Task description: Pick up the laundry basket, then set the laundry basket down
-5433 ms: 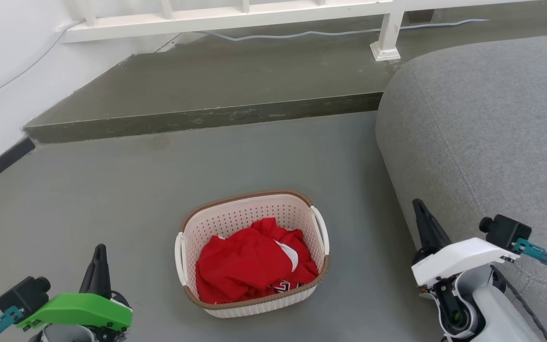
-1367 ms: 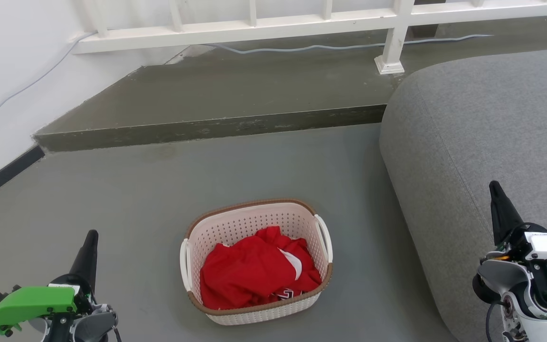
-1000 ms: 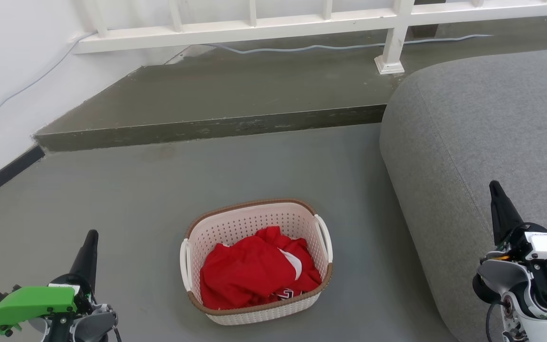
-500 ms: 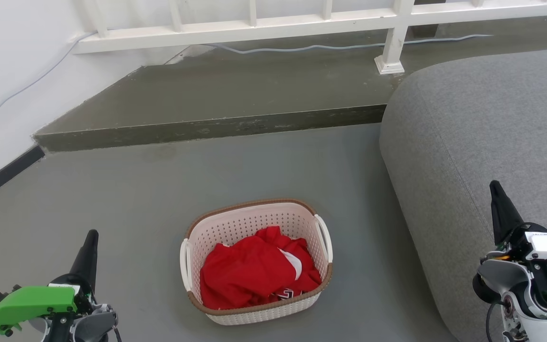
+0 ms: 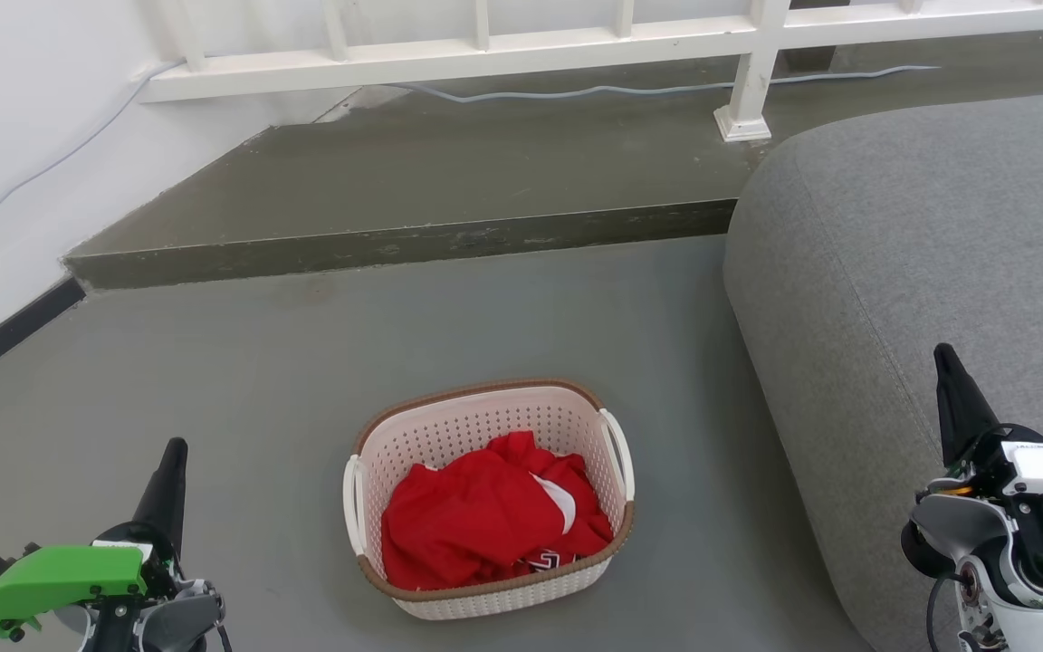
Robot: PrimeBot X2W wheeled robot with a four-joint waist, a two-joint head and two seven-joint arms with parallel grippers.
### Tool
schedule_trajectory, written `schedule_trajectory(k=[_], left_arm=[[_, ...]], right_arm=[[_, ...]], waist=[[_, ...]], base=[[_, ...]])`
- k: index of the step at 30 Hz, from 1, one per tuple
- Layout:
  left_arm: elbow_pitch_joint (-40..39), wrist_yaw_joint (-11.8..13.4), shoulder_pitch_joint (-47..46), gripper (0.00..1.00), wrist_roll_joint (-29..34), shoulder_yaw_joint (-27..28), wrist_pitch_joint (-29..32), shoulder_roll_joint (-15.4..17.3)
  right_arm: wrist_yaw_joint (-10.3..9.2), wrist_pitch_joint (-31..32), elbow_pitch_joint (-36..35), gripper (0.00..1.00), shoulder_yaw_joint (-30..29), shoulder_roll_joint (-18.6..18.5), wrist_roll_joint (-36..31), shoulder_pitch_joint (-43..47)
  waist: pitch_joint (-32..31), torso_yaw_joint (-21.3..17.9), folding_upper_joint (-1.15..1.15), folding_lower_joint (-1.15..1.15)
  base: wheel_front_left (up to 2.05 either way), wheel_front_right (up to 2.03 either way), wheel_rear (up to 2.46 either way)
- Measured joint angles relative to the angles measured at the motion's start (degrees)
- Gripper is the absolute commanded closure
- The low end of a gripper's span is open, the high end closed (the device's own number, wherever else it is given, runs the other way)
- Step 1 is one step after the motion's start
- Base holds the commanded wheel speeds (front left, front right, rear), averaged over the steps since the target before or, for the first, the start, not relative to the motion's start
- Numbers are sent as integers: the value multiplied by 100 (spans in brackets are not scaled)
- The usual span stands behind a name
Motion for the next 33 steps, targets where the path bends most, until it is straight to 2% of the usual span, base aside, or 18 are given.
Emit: schedule_trajectory(k=[33], left_arm=[[-3,0,0,100,0,-4,0,0]], right_arm=[[0,43,-11,100,-10,5,-1,1]], waist=[[0,0,0,0]], base=[[0,0,0]])
